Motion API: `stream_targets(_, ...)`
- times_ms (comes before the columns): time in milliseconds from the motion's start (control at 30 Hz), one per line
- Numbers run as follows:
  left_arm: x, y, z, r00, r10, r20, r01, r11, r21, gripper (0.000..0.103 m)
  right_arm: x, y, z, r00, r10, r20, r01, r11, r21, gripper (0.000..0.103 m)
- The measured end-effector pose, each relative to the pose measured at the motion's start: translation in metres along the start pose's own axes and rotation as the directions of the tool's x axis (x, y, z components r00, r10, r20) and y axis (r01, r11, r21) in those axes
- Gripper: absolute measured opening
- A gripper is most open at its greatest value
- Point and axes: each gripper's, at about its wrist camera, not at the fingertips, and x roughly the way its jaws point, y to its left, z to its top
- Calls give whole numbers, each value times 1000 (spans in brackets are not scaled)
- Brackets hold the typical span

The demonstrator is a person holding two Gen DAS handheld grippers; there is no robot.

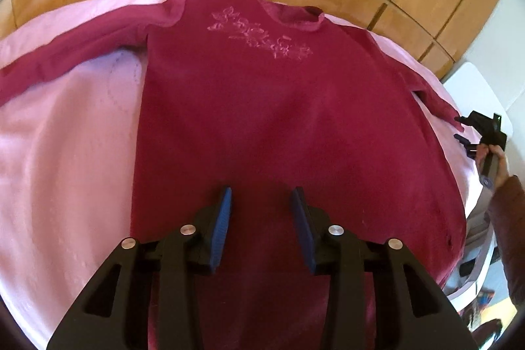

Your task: Fold small clothes

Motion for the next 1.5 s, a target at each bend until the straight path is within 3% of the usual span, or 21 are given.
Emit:
stream_targets(100, 2, -3, 0, 1000, 6, -8, -6, 1000, -2, 47, 19, 4, 19, 1000, 18, 1, -18, 1000, 5, 49)
stream_targets(133, 2, -5, 0, 1000, 15, -10, -15, 1000, 3, 48, 24, 8, 22, 1000, 5, -2, -5, 1000, -13, 44)
stream_targets(167, 3, -7, -1, 999, 29, -13, -29, 999, 14, 48, 28, 13, 26, 1000, -28, 1, 28, 998, -50, 36)
stream_targets(200, 3, -8, -1, 999, 36, -14, -35, 999, 19, 48, 30, 18, 29, 997, -73, 6, 73, 993, -94, 7)
stream_targets(300, 3, -9, -1, 999, 45, -25, -44, 999, 20, 48, 19, 27, 40, 980, -187, 72, 199, 957, -211, 5)
stream_targets(367, 4, -8, 0, 999, 43, -31, -43, 999, 9, 48, 14, 8, 53, 964, -243, 105, 260, 944, -202, 5)
stream_targets(433, 6, -8, 2, 998, 42, -40, -42, 999, 2, 52, 16, -5, 60, 963, -254, 89, 266, 949, -170, 5)
stream_targets(533, 6, -12, 5, 998, 49, -43, -49, 999, 10, 58, 20, 1, 61, 958, -272, 86, 285, 934, -217, 5)
stream_targets(700, 2, -12, 7, 999, 48, -26, -47, 999, 12, 58, 3, 30, 53, 978, -184, 99, 204, 946, -250, 5)
stream_targets(867, -3, -2, 13, 1000, -10, -7, 10, 999, -45, 58, -7, 98, 33, 996, -38, 77, 62, 937, -343, 5)
stream_targets(1000, -11, 1, 21, 999, -38, 27, 39, 998, -48, 60, -2, 173, -6, 998, 66, 6, -56, 880, -473, 5)
stream_targets(1033, -13, 1, 24, 999, -40, 34, 42, 998, -41, 71, 2, 201, -26, 995, 95, -26, -95, 849, -520, 5)
stream_targets(1067, -15, -1, 25, 998, -37, 46, 39, 999, -39, 75, 6, 220, -40, 992, 114, -50, -122, 829, -546, 5)
stream_targets(1133, -20, -1, 30, 997, -48, 69, 50, 998, -34, 76, 15, 258, -72, 983, 148, -107, -182, 783, -594, 5)
stream_targets(1300, -26, 6, 47, 991, -102, 90, 108, 992, -72, 76, 40, 352, -186, 938, 201, -283, -344, 639, -688, 5)
stream_targets(1400, -27, 14, 59, 986, -128, 108, 140, 984, -112, 76, 51, 387, -251, 907, 192, -375, -416, 554, -721, 6)
stream_targets(1467, -27, 22, 66, 983, -143, 115, 160, 974, -157, 76, 59, 402, -285, 888, 177, -424, -452, 501, -738, 12)
stream_targets(1500, -26, 27, 69, 980, -160, 116, 180, 967, -183, 76, 63, 407, -297, 880, 169, -445, -467, 483, -740, 36)
